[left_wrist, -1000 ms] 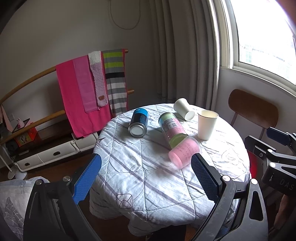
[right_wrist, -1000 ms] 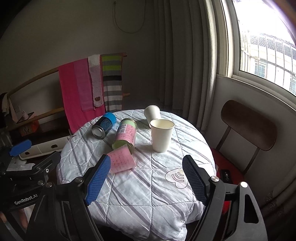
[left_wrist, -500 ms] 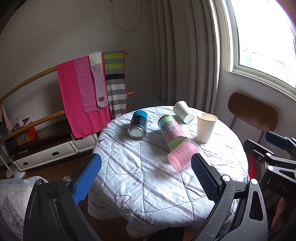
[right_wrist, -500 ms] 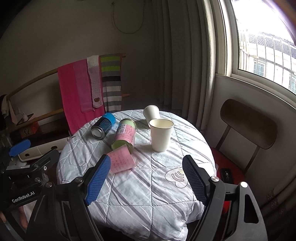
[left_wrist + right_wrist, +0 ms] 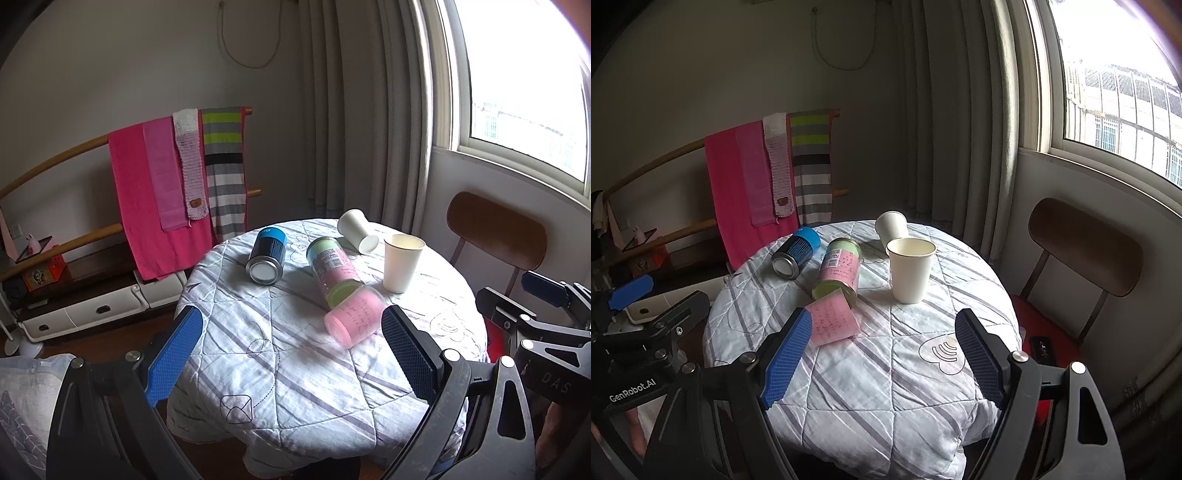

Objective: Flip cup upright

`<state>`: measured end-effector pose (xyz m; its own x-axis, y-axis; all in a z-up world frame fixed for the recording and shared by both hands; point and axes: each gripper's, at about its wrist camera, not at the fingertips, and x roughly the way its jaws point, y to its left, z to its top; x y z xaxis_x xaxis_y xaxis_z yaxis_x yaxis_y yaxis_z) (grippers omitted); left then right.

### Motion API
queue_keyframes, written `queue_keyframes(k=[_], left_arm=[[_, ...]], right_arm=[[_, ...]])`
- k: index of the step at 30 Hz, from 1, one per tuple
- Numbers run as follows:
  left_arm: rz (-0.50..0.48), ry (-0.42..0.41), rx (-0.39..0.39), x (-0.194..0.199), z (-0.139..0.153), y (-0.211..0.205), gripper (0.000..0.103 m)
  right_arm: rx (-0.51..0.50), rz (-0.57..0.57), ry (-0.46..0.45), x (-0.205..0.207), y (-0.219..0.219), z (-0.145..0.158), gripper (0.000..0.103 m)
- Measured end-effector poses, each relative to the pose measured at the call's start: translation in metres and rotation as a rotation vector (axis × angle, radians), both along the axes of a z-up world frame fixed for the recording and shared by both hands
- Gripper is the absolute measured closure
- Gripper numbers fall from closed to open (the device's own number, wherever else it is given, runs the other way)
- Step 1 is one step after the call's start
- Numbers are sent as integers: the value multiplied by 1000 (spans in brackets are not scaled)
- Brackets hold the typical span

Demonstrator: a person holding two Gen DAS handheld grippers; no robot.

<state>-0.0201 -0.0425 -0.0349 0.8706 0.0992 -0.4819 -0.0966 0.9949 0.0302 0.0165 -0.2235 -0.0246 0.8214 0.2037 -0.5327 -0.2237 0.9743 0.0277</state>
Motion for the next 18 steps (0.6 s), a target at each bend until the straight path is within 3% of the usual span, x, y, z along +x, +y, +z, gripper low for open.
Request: queue_keyframes(k=[18], left_arm=[[-15, 1, -1, 5, 0, -4, 4]], right_arm=[[5, -6, 20, 6, -2, -5, 22]])
